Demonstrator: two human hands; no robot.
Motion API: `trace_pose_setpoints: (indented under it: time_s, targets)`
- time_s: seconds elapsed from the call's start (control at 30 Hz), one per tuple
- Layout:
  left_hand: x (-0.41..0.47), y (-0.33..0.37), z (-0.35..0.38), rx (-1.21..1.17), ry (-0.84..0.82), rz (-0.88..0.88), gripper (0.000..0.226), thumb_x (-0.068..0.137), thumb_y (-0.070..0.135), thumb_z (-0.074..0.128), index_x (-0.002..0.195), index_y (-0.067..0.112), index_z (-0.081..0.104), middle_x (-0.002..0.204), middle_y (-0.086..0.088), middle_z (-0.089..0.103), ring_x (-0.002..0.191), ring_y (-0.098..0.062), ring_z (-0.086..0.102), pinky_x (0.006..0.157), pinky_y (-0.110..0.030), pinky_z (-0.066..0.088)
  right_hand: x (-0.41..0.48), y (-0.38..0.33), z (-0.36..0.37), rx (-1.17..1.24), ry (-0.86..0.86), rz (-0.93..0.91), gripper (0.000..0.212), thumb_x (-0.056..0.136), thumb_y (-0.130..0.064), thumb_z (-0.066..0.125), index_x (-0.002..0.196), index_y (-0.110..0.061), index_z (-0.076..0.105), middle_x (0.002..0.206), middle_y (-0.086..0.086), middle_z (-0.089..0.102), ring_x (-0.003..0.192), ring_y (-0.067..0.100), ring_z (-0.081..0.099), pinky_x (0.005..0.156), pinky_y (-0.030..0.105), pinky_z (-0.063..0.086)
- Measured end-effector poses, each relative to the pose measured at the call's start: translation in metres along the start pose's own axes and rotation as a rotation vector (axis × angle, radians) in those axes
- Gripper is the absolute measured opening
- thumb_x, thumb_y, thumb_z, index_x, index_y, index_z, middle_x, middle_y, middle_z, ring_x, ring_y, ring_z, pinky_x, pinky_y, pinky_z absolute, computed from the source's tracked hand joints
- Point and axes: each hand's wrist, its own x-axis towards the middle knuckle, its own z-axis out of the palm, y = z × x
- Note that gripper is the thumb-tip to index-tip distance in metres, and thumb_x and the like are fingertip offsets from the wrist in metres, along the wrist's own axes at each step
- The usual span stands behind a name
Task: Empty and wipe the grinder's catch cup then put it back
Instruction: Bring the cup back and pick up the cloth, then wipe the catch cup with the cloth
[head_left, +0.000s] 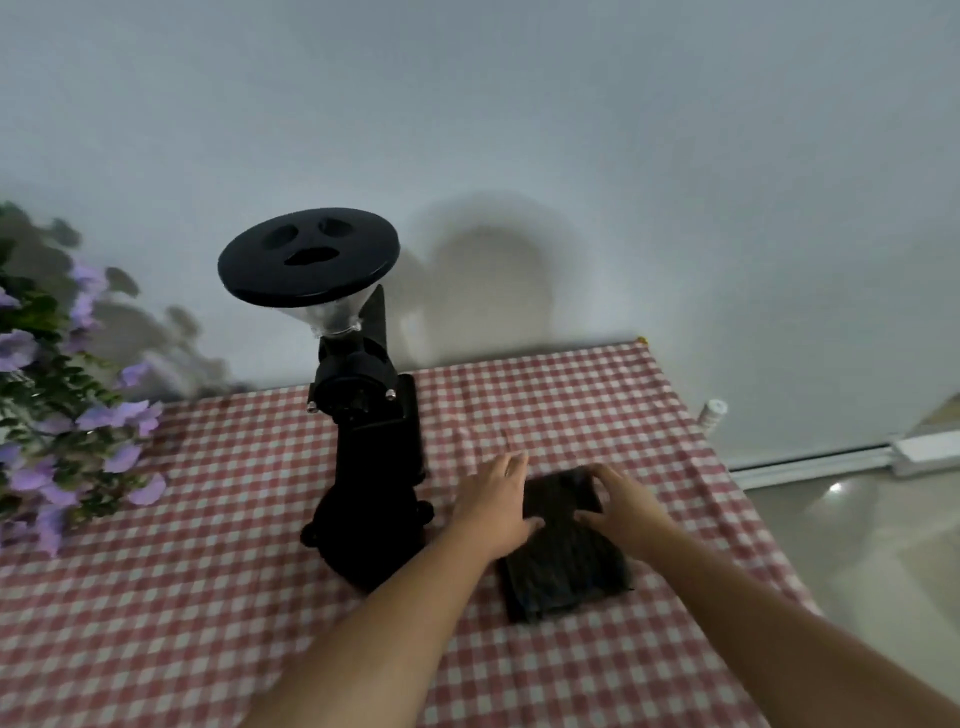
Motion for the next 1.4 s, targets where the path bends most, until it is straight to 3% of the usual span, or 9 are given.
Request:
trace_pose_setpoints:
  time_s: [0.2, 0.3, 0.37, 0.47, 0.77, 0.93, 1.1, 1.27, 1.4]
  targets:
    - [0.023, -0.004, 0.024, -0.086, -0.018, -0.170, 0.069, 0.096, 0.035, 0.058, 0.154, 0.016, 0.024, 0.156, -0.005, 0.032, 0.141, -0.027, 0.032, 0.114, -0.041, 0.031, 0.020, 0.016, 0.013, 0.132, -0.024, 0.043, 0.070, 0.083, -0.027, 0.067, 0.141, -0.032, 0.028, 0.137, 0.001, 0.047, 0.119, 0.020, 0.052, 0.096, 0.036, 0.047]
    - [0.029, -0.006, 0.030, -0.134, 0.065, -0.191, 0.034, 0.095, 0.030, 0.060, 0.127, 0.020, 0.058, 0.129, -0.001, 0.052, 0.125, -0.024, 0.046, 0.104, -0.037, 0.041, 0.032, 0.018, 0.016, 0.326, 0.014, 0.118, 0.072, 0.083, -0.021, 0.069, 0.143, -0.026, 0.029, 0.133, 0.003, 0.051, 0.114, 0.020, 0.056, 0.086, 0.032, 0.049]
    - [0.029, -0.005, 0.031, -0.162, 0.108, -0.186, 0.016, 0.093, 0.027, 0.063, 0.107, 0.020, 0.066, 0.113, 0.001, 0.055, 0.113, -0.020, 0.051, 0.095, -0.033, 0.045, 0.037, 0.023, 0.015, 0.404, -0.026, 0.129, 0.058, 0.083, -0.020, 0.069, 0.135, -0.018, 0.043, 0.121, 0.002, 0.059, 0.103, 0.017, 0.060, 0.079, 0.027, 0.051]
    - [0.022, -0.002, 0.027, -0.281, 0.148, -0.165, 0.006, 0.091, 0.024, 0.066, 0.095, 0.020, 0.065, 0.103, 0.005, 0.053, 0.103, -0.018, 0.053, 0.088, -0.030, 0.045, 0.036, 0.031, 0.014, 0.467, -0.090, 0.115, 0.036, 0.084, -0.020, 0.068, 0.118, -0.015, 0.059, 0.100, -0.001, 0.066, 0.088, 0.012, 0.063, 0.074, 0.028, 0.056]
    - [-0.018, 0.018, -0.014, -0.642, 0.206, -0.212, 0.016, 0.094, 0.028, 0.063, 0.079, 0.027, 0.057, 0.081, 0.007, 0.063, 0.077, -0.009, 0.062, 0.059, -0.017, 0.043, -0.002, 0.026, -0.018, 0.606, -0.029, -0.082, 0.021, 0.093, -0.022, 0.053, 0.114, -0.021, 0.053, 0.110, -0.005, 0.060, 0.107, 0.016, 0.056, 0.095, 0.036, 0.047]
    - [-0.026, 0.033, -0.041, -1.004, 0.315, -0.324, 0.008, 0.092, 0.023, 0.066, 0.092, 0.016, 0.068, 0.095, -0.006, 0.072, 0.089, -0.022, 0.069, 0.078, -0.038, 0.060, -0.027, -0.010, -0.023, 0.596, 0.135, -0.271, 0.026, 0.090, -0.020, 0.059, 0.111, -0.029, 0.047, 0.097, -0.019, 0.055, 0.101, 0.010, 0.058, 0.077, 0.016, 0.045]
    - [-0.042, 0.034, -0.063, -1.291, 0.251, -0.353, 0.013, 0.094, 0.022, 0.065, 0.100, 0.011, 0.067, 0.103, -0.011, 0.072, 0.095, -0.024, 0.069, 0.075, -0.033, 0.057, -0.051, -0.043, -0.003, 0.535, 0.151, -0.377, 0.050, 0.077, -0.025, 0.076, 0.109, -0.032, 0.038, 0.100, -0.020, 0.053, 0.089, -0.001, 0.056, 0.067, 0.011, 0.046]
    - [-0.081, 0.000, -0.072, -1.153, 0.261, -0.248, 0.019, 0.096, 0.026, 0.061, 0.111, 0.016, 0.070, 0.100, 0.005, 0.069, 0.090, -0.004, 0.060, 0.068, -0.015, 0.043, -0.063, -0.072, 0.015, 0.474, 0.212, -0.342, 0.033, 0.085, -0.010, 0.063, 0.105, -0.025, 0.041, 0.098, -0.003, 0.062, 0.084, 0.012, 0.062, 0.059, 0.016, 0.046]
    - [-0.099, -0.053, -0.070, -0.904, 0.325, -0.241, 0.013, 0.095, 0.029, 0.062, 0.104, 0.024, 0.070, 0.103, 0.005, 0.069, 0.097, -0.011, 0.063, 0.076, -0.019, 0.046, -0.071, -0.096, 0.024, 0.439, 0.164, -0.315, 0.030, 0.089, -0.011, 0.058, 0.113, -0.018, 0.042, 0.092, 0.001, 0.060, 0.071, 0.007, 0.059, 0.049, 0.015, 0.041]
